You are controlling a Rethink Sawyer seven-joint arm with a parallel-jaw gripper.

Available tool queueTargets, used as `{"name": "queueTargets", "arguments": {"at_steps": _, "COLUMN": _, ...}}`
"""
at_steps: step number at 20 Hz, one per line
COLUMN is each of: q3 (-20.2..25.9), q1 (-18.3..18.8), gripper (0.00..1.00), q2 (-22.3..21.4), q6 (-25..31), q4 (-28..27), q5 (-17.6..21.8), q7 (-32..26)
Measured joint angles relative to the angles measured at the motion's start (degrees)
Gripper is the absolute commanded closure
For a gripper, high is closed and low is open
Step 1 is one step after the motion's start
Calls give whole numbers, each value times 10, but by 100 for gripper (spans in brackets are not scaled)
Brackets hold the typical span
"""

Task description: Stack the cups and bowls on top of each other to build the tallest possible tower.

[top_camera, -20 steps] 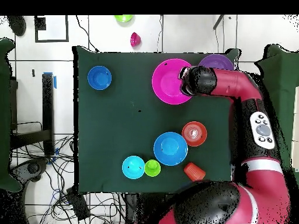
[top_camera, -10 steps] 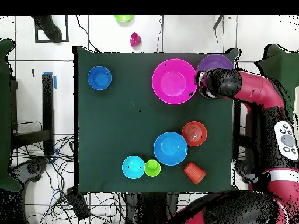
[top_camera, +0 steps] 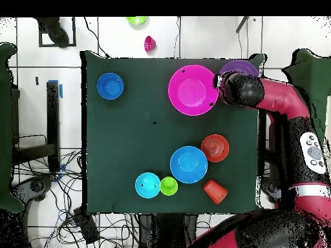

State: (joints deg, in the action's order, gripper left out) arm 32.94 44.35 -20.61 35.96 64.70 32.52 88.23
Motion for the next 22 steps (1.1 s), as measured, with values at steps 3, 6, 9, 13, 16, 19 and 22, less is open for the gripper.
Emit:
{"name": "queueTargets", "arguments": {"at_steps": 3, "q3": 16, "q1": 0, "gripper": 0, "q2": 13, "q6": -31, "q4": 0, "q5": 11, "q7": -8}}
{"name": "queueTargets", "arguments": {"at_steps": 6, "q3": 30, "q1": 0, "gripper": 0, "q2": 26, "q6": -42, "q4": 0, "q5": 18, "q7": -9}}
{"name": "queueTargets", "arguments": {"at_steps": 9, "q3": 43, "q1": -1, "gripper": 0, "q2": 38, "q6": -42, "q4": 0, "q5": 20, "q7": -9}}
{"name": "queueTargets", "arguments": {"at_steps": 13, "q3": 62, "q1": -1, "gripper": 0, "q2": 57, "q6": -42, "q4": -5, "q5": 22, "q7": -15}}
{"name": "queueTargets", "arguments": {"at_steps": 16, "q3": 70, "q1": -1, "gripper": 0, "q2": 66, "q6": -42, "q4": -12, "q5": 23, "q7": -25}}
{"name": "queueTargets", "arguments": {"at_steps": 19, "q3": 74, "q1": -1, "gripper": 0, "q2": 72, "q6": -42, "q4": -15, "q5": 24, "q7": -32}}
{"name": "queueTargets", "arguments": {"at_steps": 22, "q3": 76, "q1": -1, "gripper": 0, "q2": 76, "q6": -42, "q4": -19, "q5": 24, "q7": -38}}
